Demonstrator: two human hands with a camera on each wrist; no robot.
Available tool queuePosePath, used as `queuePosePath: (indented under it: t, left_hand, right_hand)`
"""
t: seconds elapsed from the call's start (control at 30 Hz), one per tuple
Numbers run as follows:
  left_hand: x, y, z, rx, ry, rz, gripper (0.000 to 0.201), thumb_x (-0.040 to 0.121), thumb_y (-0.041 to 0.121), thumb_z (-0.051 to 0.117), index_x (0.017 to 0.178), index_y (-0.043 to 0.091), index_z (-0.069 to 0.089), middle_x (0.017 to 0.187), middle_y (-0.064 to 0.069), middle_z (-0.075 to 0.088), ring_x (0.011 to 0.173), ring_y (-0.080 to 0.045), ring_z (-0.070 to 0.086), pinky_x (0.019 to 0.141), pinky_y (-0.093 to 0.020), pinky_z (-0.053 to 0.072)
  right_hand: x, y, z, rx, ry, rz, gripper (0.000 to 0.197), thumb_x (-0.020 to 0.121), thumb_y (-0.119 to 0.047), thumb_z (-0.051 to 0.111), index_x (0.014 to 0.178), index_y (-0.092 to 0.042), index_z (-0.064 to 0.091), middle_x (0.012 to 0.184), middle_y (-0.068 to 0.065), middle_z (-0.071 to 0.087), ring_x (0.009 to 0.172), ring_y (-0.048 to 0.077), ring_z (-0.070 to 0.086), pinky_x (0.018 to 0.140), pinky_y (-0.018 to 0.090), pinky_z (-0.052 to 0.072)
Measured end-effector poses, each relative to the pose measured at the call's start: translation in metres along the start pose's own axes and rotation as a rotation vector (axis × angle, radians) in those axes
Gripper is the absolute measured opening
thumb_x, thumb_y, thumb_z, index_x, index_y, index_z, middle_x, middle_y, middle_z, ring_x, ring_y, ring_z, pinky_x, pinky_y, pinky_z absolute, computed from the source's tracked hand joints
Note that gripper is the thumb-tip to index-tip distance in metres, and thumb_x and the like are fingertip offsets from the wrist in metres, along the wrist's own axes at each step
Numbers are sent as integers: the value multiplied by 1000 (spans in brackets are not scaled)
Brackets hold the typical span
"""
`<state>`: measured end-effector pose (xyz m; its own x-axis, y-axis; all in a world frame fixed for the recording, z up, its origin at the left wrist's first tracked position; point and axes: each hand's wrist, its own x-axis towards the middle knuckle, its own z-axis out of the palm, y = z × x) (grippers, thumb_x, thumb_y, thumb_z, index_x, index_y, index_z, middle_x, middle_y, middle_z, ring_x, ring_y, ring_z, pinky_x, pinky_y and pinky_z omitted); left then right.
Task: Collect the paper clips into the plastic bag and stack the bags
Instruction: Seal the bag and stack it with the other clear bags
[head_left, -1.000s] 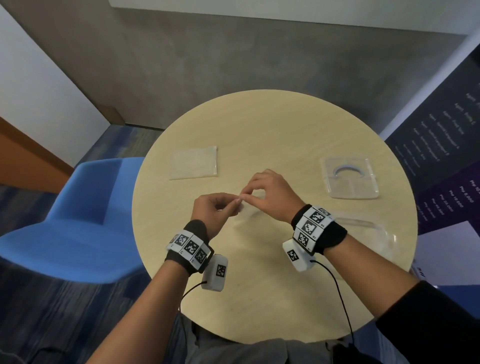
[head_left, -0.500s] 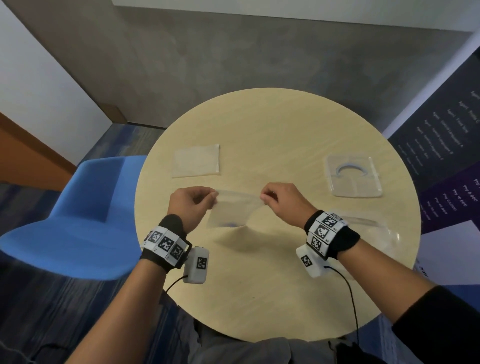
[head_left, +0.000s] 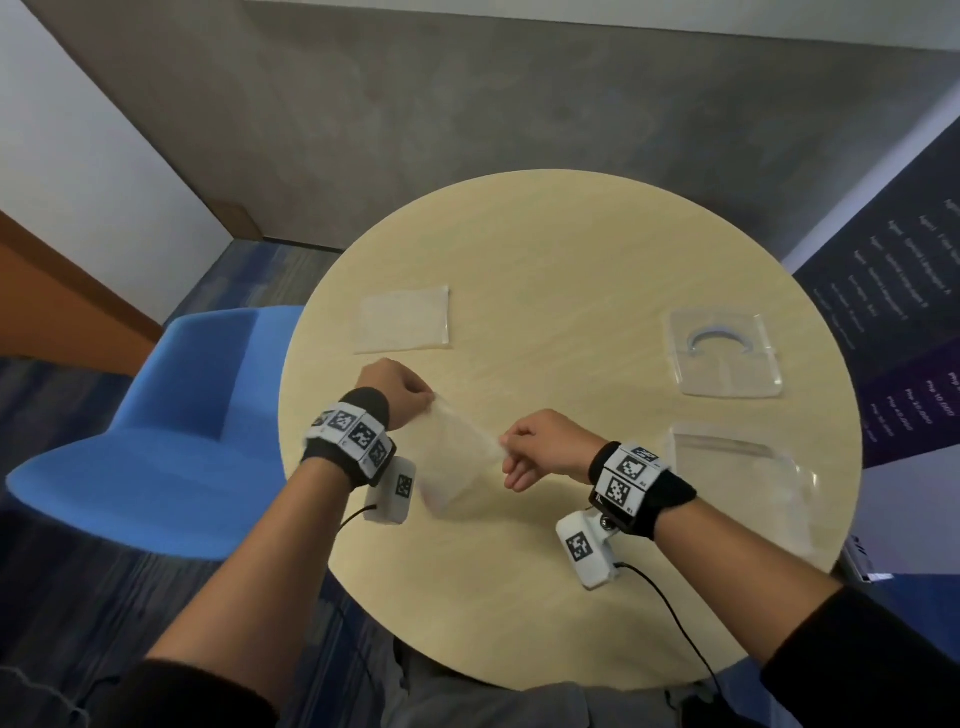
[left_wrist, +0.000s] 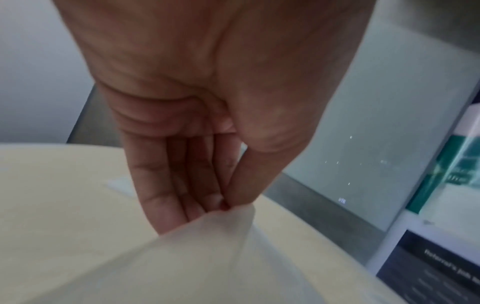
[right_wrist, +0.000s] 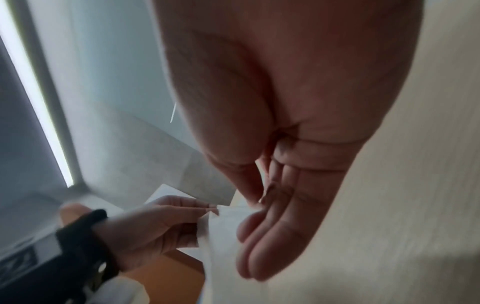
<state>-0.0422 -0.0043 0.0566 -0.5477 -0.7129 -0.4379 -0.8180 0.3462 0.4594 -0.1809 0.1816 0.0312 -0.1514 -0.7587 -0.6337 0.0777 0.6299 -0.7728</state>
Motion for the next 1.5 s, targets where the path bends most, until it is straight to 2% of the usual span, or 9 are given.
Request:
queuePosePath:
  t: [0.37, 0.5, 0.6, 0.77, 1.03, 1.13, 1.3, 1.4, 1.5]
  left_hand:
    - [94, 0, 50, 79, 247, 49, 59, 84, 11, 65, 139, 12, 44, 147, -16, 34, 134, -35, 37, 110, -41, 38]
    - [113, -4, 53, 191, 149, 36, 87, 86, 49, 59, 152, 12, 15, 160, -14, 17, 147, -32, 17, 120, -39, 16]
    - [111, -12, 59, 264, 216, -28, 94, 76, 73, 50, 146, 14, 30, 145, -13, 40, 131, -37, 38, 109, -44, 34]
    - [104, -3, 60, 345, 292, -8, 35, 91, 37, 51, 114, 14, 66, 116, -11, 56, 108, -34, 50, 88, -42, 47]
    - [83, 19, 41, 191, 439, 271, 21, 92, 8, 51, 103, 5, 69, 109, -14, 67, 101, -36, 58, 83, -40, 50]
    - [53, 58, 31, 35, 427, 503, 20, 92, 8, 55, 105, 4, 70, 108, -13, 70, 96, -30, 66, 85, -32, 49]
    - [-4, 114, 50, -174, 226, 719, 23, 93, 22, 58, 107, 9, 70, 106, -5, 72, 91, -17, 68, 81, -18, 54]
    - [-27, 127, 80, -231, 60, 736, 31, 87, 39, 65, 104, 14, 70, 103, 1, 71, 90, -9, 65, 80, -14, 53]
    - [-42, 124, 114, -184, -95, 746, 32, 79, 41, 74, 100, 18, 70, 98, 4, 70, 88, -6, 63, 78, -9, 49]
  right_hand:
    - [-35, 50, -91, -881, 624, -70, 44, 73, 6, 58, 108, -20, 64, 109, 4, 58, 103, 26, 54, 89, 35, 46]
    - [-62, 87, -148, -1146, 760, 104, 54, 75, 1, 58, 122, -25, 57, 121, 3, 55, 111, 26, 52, 95, 39, 45]
    - [-72, 105, -169, -1245, 702, 270, 42, 84, -18, 59, 123, -30, 54, 116, -1, 58, 108, 22, 56, 94, 37, 42]
    - [-59, 102, -158, -1089, 690, 218, 17, 88, -24, 57, 98, -21, 71, 97, 3, 66, 92, 25, 63, 82, 35, 49]
    - [-19, 66, -122, -941, 554, 113, 14, 84, -23, 69, 96, -18, 74, 101, 3, 73, 89, 20, 65, 84, 32, 52]
    - [-19, 48, -129, -693, 488, 43, 52, 73, -18, 82, 121, -21, 63, 116, 5, 63, 89, 16, 59, 80, 28, 49]
    - [-53, 2, -137, -428, 687, -492, 95, 66, -20, 88, 143, -38, 35, 135, -9, 38, 88, 7, 60, 69, 20, 54]
    - [-73, 5, -138, -616, 657, -570, 58, 71, -18, 83, 123, -34, 61, 132, -8, 51, 91, 9, 61, 68, 23, 55]
    - [-86, 41, -142, -611, 546, -446, 20, 73, -12, 81, 87, -25, 77, 92, -8, 74, 83, 7, 67, 70, 32, 57]
